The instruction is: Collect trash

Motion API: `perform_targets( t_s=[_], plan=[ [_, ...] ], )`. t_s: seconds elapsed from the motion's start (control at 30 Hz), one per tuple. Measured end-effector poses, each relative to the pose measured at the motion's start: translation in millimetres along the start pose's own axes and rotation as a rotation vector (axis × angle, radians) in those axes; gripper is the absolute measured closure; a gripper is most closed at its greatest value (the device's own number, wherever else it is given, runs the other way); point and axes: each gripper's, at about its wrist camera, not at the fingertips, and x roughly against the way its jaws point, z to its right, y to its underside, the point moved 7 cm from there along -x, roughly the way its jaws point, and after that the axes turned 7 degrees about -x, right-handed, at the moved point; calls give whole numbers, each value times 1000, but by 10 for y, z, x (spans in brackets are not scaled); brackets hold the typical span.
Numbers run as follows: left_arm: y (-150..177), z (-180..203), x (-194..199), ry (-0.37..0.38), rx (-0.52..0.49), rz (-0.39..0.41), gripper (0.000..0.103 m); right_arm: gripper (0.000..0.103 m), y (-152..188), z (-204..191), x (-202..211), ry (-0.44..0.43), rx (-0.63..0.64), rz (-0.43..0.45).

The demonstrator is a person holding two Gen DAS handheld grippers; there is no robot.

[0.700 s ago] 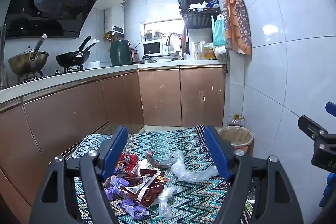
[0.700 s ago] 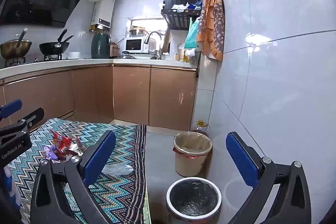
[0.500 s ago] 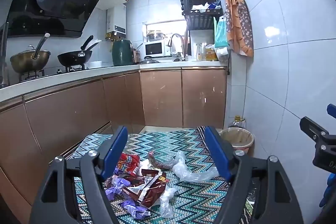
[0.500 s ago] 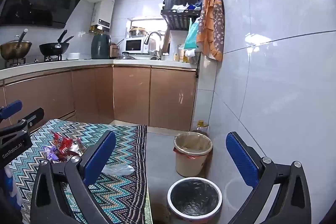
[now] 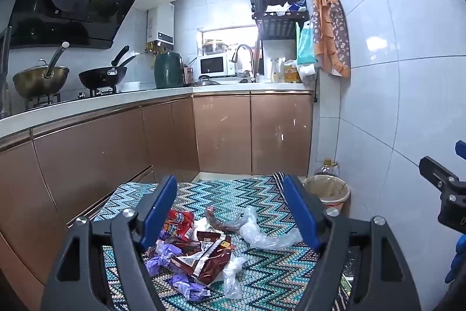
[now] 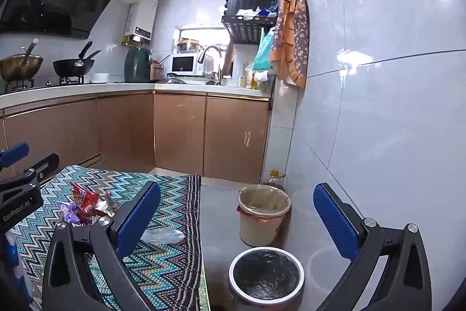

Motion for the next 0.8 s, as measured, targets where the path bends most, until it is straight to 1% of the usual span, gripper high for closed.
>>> perform_targets(
  t_s=[0.43,0.8],
  plan=[
    [-14,74,87,9,-13,0,29,0,-6,43,106,0,-9,16],
    [-1,102,259,-10,-35,-3,29,0,-25,55,278,-21,-10,36]
  ],
)
